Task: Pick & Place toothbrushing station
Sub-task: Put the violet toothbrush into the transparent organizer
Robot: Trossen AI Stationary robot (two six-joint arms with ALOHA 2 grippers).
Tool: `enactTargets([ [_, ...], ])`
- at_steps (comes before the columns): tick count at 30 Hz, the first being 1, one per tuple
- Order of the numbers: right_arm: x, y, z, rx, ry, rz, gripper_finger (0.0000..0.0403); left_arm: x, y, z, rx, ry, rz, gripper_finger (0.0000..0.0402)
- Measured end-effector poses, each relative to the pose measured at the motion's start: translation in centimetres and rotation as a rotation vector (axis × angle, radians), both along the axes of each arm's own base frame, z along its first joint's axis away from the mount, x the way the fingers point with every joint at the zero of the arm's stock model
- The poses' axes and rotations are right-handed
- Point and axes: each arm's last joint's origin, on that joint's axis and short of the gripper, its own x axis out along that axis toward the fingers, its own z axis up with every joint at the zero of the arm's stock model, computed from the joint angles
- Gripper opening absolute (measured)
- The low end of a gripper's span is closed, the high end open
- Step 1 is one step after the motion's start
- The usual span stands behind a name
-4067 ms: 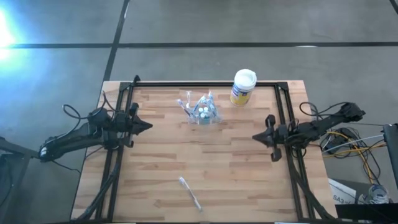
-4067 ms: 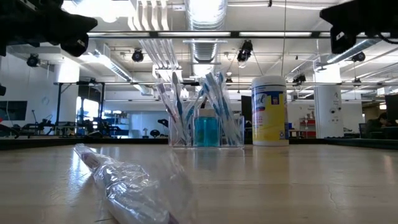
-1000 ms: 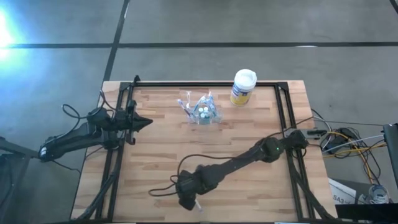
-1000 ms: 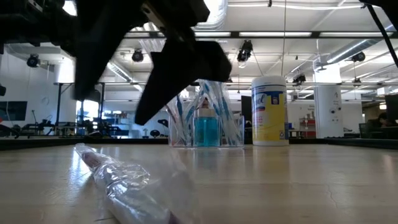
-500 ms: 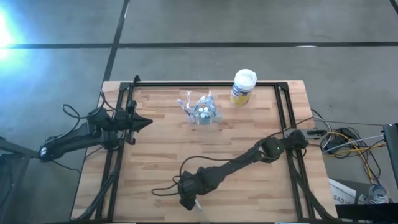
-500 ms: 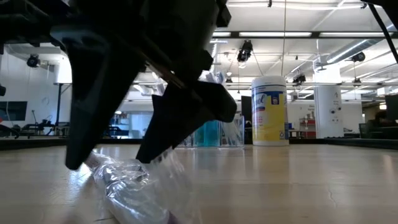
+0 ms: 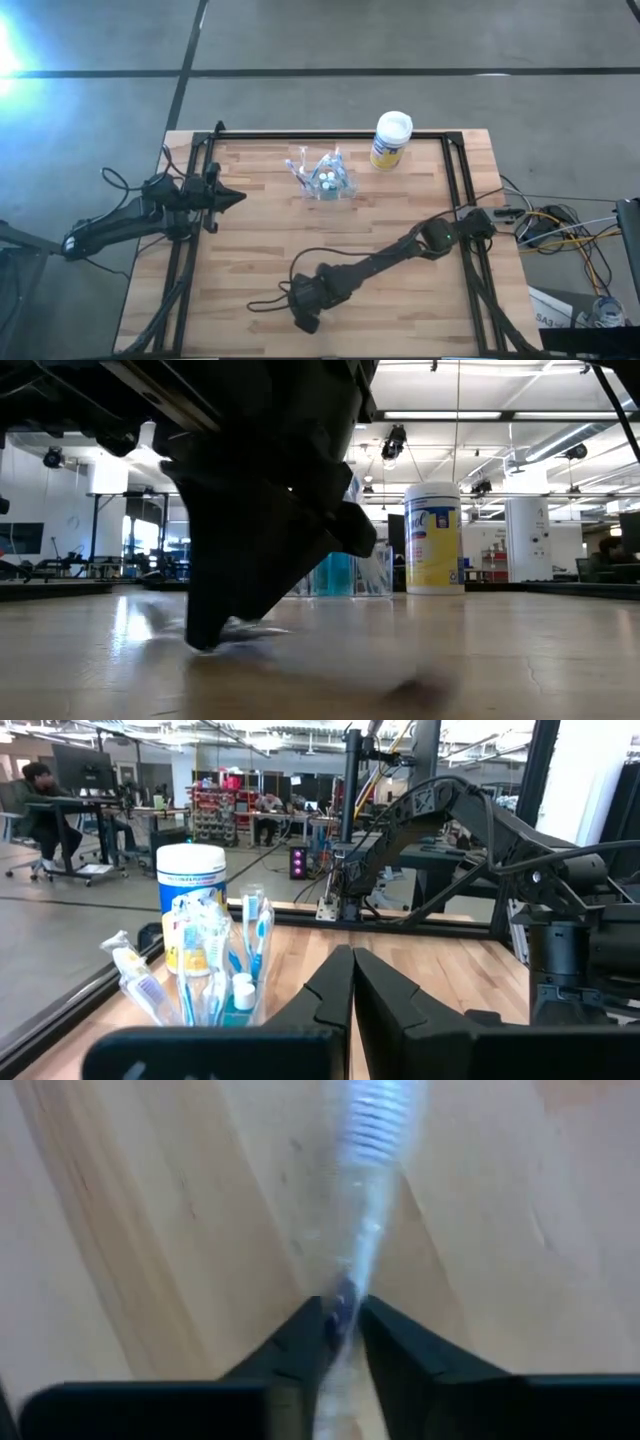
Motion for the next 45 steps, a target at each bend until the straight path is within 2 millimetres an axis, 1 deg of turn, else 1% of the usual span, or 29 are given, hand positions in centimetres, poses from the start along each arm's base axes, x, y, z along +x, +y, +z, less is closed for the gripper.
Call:
enactTargets([
  [3, 0.2, -0.1, 0.4, -0.048, -0.016, 0.087, 0.0026, 0.1, 0.0, -0.3, -0.005, 0.007, 0.000, 0.0016],
  [9, 1.0, -0.4, 2.0, -0.119, -0.074, 0.185, 0.0018, 0.2, 0.1, -0.8, 0.001, 0.011, 0.000, 0.0013],
  [10, 1.1, -0.5, 2.8, -0.131, -0.090, 0.195, 0.0017, 0.2, 0.1, -0.9, 0.001, 0.011, 0.000, 0.0012],
  [12, 1.2, -0.5, 4.9, -0.156, -0.147, 0.244, 0.0016, 0.2, 0.1, -0.8, 0.001, 0.011, 0.000, 0.0011],
  [15, 0.9, -0.1, 8.9, -0.173, -0.277, 0.345, 0.0015, 0.2, 0.1, -0.9, 0.000, 0.012, 0.000, 0.0010],
  [17, 0.3, 0.1, 11.4, -0.195, -0.349, 0.386, 0.0015, 0.2, 0.1, -1.0, -0.002, 0.022, 0.000, 0.0011],
  [20, -1.1, -0.1, 15.0, -0.256, -0.435, 0.456, 0.0014, 0.2, 0.1, -1.1, -0.006, 0.033, 0.001, 0.0014],
  [23, -3.1, -1.1, 19.0, -0.352, -0.513, 0.430, 0.0014, 0.2, 0.1, -1.1, -0.005, 0.031, 0.000, 0.0013],
  [25, -4.8, -2.1, 21.2, -0.404, -0.548, 0.410, 0.0013, 0.2, 0.1, -1.1, -0.005, 0.031, 0.000, 0.0011],
  [27, -6.7, -3.2, 22.7, -0.457, -0.566, 0.368, 0.0013, 0.2, 0.1, -1.1, -0.005, 0.031, 0.001, 0.0010],
  [29, -8.6, -4.6, 23.7, -0.482, -0.594, 0.351, 0.0013, 0.2, 0.1, -1.1, -0.003, 0.031, 0.000, 0.0010],
  [32, -11.7, -6.6, 25.0, -0.499, -0.704, 0.327, 0.0013, 0.2, 0.1, -1.1, 0.009, 0.032, 0.000, 0.0014],
  [34, -13.9, -7.8, 25.4, -0.517, -0.810, 0.327, 0.0012, 0.2, 0.1, -1.1, 0.011, 0.032, 0.001, 0.0016],
  [36, -16.0, -8.8, 24.9, -0.523, -0.900, 0.340, 0.0012, 0.2, 0.1, -1.1, 0.011, 0.032, 0.001, 0.0016],
  [39, -19.0, -10.3, 23.1, -0.522, -0.985, 0.331, 0.0011, 0.2, 0.1, -1.1, 0.011, 0.032, 0.001, 0.0016],
  [42, -22.0, -12.1, 21.0, -0.523, -1.047, 0.283, 0.0010, 0.2, 0.1, -1.1, 0.011, 0.032, 0.000, 0.0017],
  [45, -24.9, -13.7, 18.0, -0.526, -1.081, 0.242, 0.0010, 0.2, 0.1, -1.1, 0.006, 0.031, 0.000, 0.0014],
])
